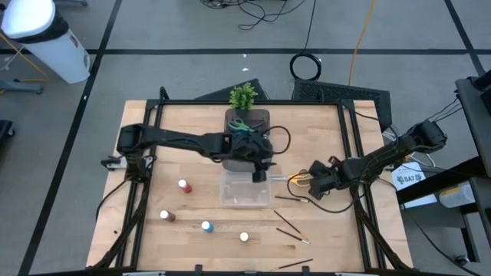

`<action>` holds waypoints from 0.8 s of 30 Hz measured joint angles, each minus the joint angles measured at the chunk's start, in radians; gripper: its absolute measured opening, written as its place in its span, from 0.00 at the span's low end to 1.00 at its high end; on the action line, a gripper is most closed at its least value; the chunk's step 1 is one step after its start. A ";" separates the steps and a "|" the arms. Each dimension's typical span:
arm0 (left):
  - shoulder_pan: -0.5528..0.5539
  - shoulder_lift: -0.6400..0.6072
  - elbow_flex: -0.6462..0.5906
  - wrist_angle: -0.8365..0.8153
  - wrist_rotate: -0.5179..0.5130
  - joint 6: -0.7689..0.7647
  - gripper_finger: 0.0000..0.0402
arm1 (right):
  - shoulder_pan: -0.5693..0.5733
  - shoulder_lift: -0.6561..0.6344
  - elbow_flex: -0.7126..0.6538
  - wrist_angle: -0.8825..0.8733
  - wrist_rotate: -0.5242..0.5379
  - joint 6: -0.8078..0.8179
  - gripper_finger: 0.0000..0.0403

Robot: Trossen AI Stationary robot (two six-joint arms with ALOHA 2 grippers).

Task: Pick & Place Paint Supplies
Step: Put the yellow scissors into the top black bin

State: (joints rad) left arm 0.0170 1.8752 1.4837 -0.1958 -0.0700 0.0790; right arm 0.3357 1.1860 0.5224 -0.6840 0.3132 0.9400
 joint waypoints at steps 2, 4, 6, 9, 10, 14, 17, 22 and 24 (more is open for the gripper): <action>0.000 0.000 0.003 0.003 0.000 0.009 0.47 | 0.000 -0.012 0.001 0.042 0.043 -0.021 0.00; 0.000 -0.004 0.003 0.011 0.000 0.014 0.47 | -0.001 -0.023 0.001 0.079 0.081 -0.055 0.00; 0.000 -0.013 0.003 0.000 0.000 0.014 0.47 | -0.001 -0.030 0.001 0.125 0.096 -0.079 0.00; 0.000 -0.018 0.003 0.008 0.000 0.014 0.47 | -0.001 -0.022 0.001 0.202 0.038 -0.116 0.00; 0.000 -0.018 0.003 0.006 0.000 0.014 0.47 | -0.001 -0.013 0.002 0.228 0.013 -0.122 0.00; 0.000 -0.017 0.003 0.004 0.001 0.012 0.47 | -0.002 0.031 0.002 0.269 -0.039 -0.140 0.00; -0.004 -0.017 0.003 -0.009 0.019 -0.008 0.47 | -0.010 0.058 0.003 0.209 -0.048 -0.104 0.00; -0.014 -0.017 -0.006 -0.007 0.115 -0.012 0.47 | -0.033 0.060 0.008 0.069 -0.044 0.006 0.00; -0.023 -0.015 -0.019 0.014 0.123 -0.012 0.47 | -0.038 0.054 0.008 0.025 -0.045 0.032 0.00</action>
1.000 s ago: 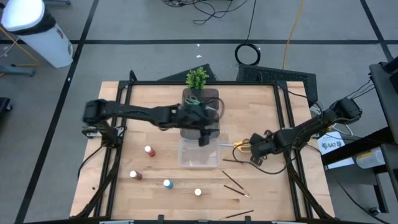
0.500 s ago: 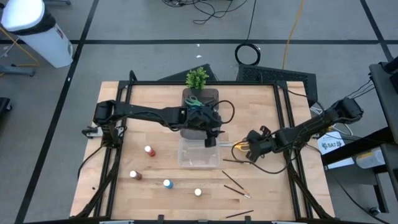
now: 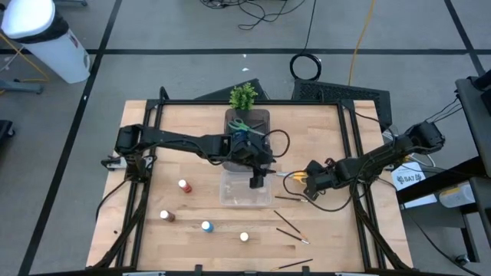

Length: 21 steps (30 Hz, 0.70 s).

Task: Pick & Place Paint Supplies
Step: Put the yellow scissors into the top black bin

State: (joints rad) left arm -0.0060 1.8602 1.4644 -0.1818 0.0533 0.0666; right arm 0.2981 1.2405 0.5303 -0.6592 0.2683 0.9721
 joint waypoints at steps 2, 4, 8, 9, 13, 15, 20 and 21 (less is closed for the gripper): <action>-0.009 0.015 -0.004 0.036 0.000 0.000 0.47 | -0.004 -0.008 0.000 -0.026 -0.004 0.011 0.00; -0.016 0.036 -0.006 0.060 -0.001 0.002 0.47 | -0.004 -0.018 -0.001 -0.039 -0.004 0.019 0.00; -0.019 0.090 -0.006 0.135 -0.001 0.003 0.47 | -0.004 -0.039 -0.003 -0.070 -0.003 0.045 0.00; -0.018 0.100 -0.006 0.147 -0.003 0.003 0.47 | -0.004 -0.044 -0.003 -0.071 0.000 0.045 0.00; -0.012 0.112 -0.006 0.146 -0.013 -0.001 0.47 | -0.003 -0.053 -0.005 -0.100 0.018 0.062 0.00; -0.012 0.112 -0.006 0.139 -0.014 -0.001 0.47 | -0.004 -0.054 -0.006 -0.157 0.040 0.081 0.00; -0.012 0.108 -0.006 0.132 -0.016 -0.001 0.47 | -0.006 -0.052 -0.008 -0.204 0.095 0.169 0.00; -0.012 0.108 -0.006 0.132 -0.016 -0.005 0.47 | -0.006 -0.051 -0.008 -0.200 0.095 0.175 0.00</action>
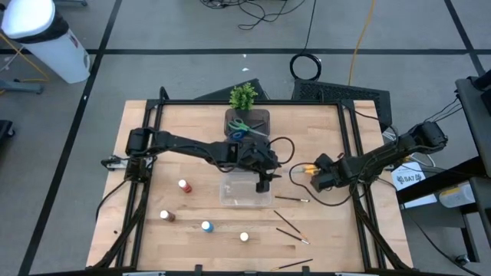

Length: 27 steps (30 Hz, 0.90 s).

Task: Pick & Place Paint Supplies
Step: Put the yellow scissors into the top black bin

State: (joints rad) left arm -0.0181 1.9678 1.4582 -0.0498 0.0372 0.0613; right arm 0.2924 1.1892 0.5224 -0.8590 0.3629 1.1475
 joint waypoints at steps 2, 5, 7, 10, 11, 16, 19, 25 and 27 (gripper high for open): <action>0.000 0.005 0.000 0.002 0.001 -0.014 0.47 | 0.000 0.000 0.000 0.008 -0.001 0.023 0.00; -0.004 0.025 0.000 0.019 0.002 -0.037 0.47 | 0.000 -0.002 -0.022 0.053 -0.003 0.030 0.00; -0.007 0.044 0.000 0.034 0.000 -0.039 0.47 | 0.000 -0.003 -0.046 0.100 -0.018 0.024 0.00; -0.014 0.063 0.000 0.079 -0.002 -0.040 0.47 | -0.001 -0.004 -0.074 0.129 -0.026 0.019 0.00; -0.016 0.069 0.000 0.106 -0.004 -0.040 0.47 | -0.001 -0.003 -0.078 0.129 -0.026 0.024 0.00; -0.009 0.117 0.000 0.211 -0.015 -0.040 0.47 | -0.001 -0.003 -0.079 0.131 -0.031 0.018 0.00; 0.001 0.137 0.006 0.224 -0.039 -0.041 0.47 | -0.001 -0.003 -0.079 0.133 -0.027 0.014 0.00; 0.027 0.115 0.034 0.025 -0.045 -0.061 0.47 | 0.005 -0.006 -0.079 0.144 0.002 -0.007 0.00; 0.033 0.062 0.040 -0.046 -0.031 -0.054 0.47 | 0.005 -0.011 -0.080 0.148 0.011 -0.009 0.00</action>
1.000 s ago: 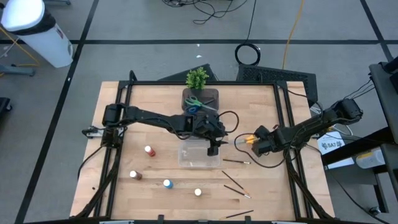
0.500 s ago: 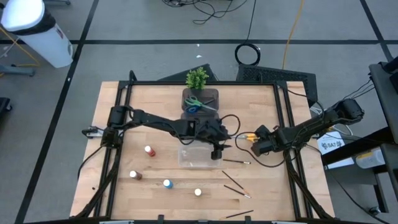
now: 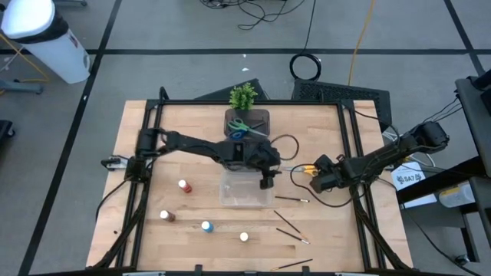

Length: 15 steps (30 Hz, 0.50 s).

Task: Pick & Place Paint Supplies
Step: Put the yellow scissors into the top black bin

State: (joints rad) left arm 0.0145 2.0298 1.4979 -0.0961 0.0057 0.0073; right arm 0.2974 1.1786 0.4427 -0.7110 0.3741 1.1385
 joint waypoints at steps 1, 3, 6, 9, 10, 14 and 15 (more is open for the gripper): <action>0.001 -0.036 0.000 -0.036 0.008 0.007 0.47 | 0.000 -0.005 0.000 0.004 0.001 -0.002 0.00; 0.001 -0.119 -0.005 -0.084 0.018 0.013 0.47 | 0.000 -0.016 -0.001 0.009 0.006 -0.012 0.00; -0.004 -0.232 -0.044 -0.136 0.020 0.021 0.47 | 0.000 -0.040 -0.002 0.018 0.011 -0.029 0.00; -0.008 -0.338 -0.108 -0.130 0.020 0.021 0.47 | 0.000 -0.068 -0.003 0.018 0.012 -0.053 0.00; -0.010 -0.373 -0.132 -0.115 0.017 0.021 0.47 | -0.001 -0.079 -0.004 0.019 0.015 -0.059 0.00; -0.018 -0.493 -0.252 -0.082 -0.003 0.013 0.47 | -0.002 -0.138 0.004 0.049 0.068 -0.089 0.00; -0.021 -0.520 -0.285 -0.075 -0.004 0.010 0.47 | -0.002 -0.154 0.004 0.065 0.068 -0.105 0.00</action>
State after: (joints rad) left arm -0.0070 1.5100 1.2128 -0.1711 0.0015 0.0172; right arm 0.2955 1.0249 0.4469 -0.6459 0.4422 1.0338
